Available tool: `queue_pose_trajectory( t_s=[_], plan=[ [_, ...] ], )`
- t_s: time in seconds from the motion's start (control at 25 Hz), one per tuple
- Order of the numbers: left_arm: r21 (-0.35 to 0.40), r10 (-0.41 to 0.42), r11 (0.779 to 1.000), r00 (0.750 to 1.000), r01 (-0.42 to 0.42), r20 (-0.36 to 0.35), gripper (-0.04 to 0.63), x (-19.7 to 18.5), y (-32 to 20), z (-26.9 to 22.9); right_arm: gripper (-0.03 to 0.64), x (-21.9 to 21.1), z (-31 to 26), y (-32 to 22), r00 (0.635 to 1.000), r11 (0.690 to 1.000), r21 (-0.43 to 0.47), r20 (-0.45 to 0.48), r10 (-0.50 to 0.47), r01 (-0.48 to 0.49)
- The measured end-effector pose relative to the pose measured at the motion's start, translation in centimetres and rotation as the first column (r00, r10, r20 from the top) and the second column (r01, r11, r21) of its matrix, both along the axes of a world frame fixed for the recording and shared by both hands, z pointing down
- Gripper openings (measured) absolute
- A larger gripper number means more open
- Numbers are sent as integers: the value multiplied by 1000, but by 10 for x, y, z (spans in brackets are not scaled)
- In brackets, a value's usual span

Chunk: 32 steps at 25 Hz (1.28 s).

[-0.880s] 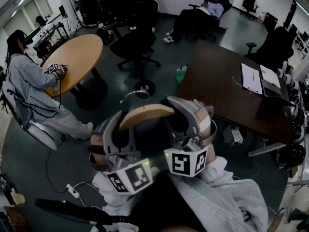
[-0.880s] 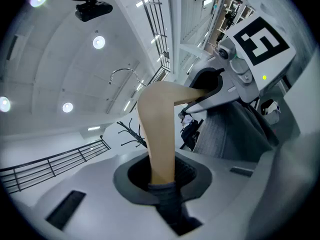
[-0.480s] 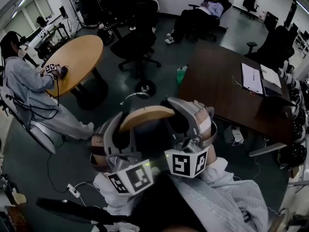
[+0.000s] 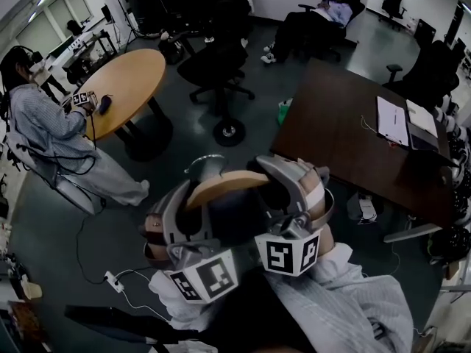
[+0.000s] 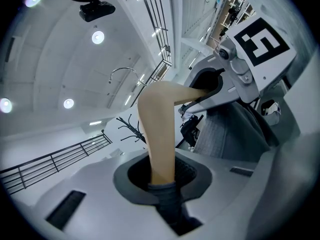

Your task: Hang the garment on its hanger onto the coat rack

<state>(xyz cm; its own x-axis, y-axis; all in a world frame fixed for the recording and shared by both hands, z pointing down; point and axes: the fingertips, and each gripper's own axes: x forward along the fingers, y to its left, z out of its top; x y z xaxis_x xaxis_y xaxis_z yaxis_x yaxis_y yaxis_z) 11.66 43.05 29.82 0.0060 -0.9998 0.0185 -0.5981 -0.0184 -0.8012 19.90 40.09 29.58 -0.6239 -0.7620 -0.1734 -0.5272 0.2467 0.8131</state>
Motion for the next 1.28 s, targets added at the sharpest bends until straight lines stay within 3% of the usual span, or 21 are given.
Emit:
queue_pose_trajectory(
  t_s=[0.24, 0.48, 1.04, 1.28],
  plan=[
    [-12, -14, 1000, 1000, 13, -17, 51, -12, -12, 7, 72, -13, 6, -13, 1000, 1000, -15, -12, -19, 19],
    [-26, 26, 999, 999, -27, -30, 51, -41, -55, 18, 72, -40, 16, -53, 999, 999, -25, -27, 20, -20],
    [-18, 211, 977, 977, -211, 13, 51, -180, -197, 6, 72, -176, 7, -180, 981, 981, 0, -3, 192, -192],
    [-19, 238, 971, 971, -238, 25, 51, -220, -258, 11, 72, -217, 14, -239, 975, 975, -18, -22, 222, -222]
  ],
)
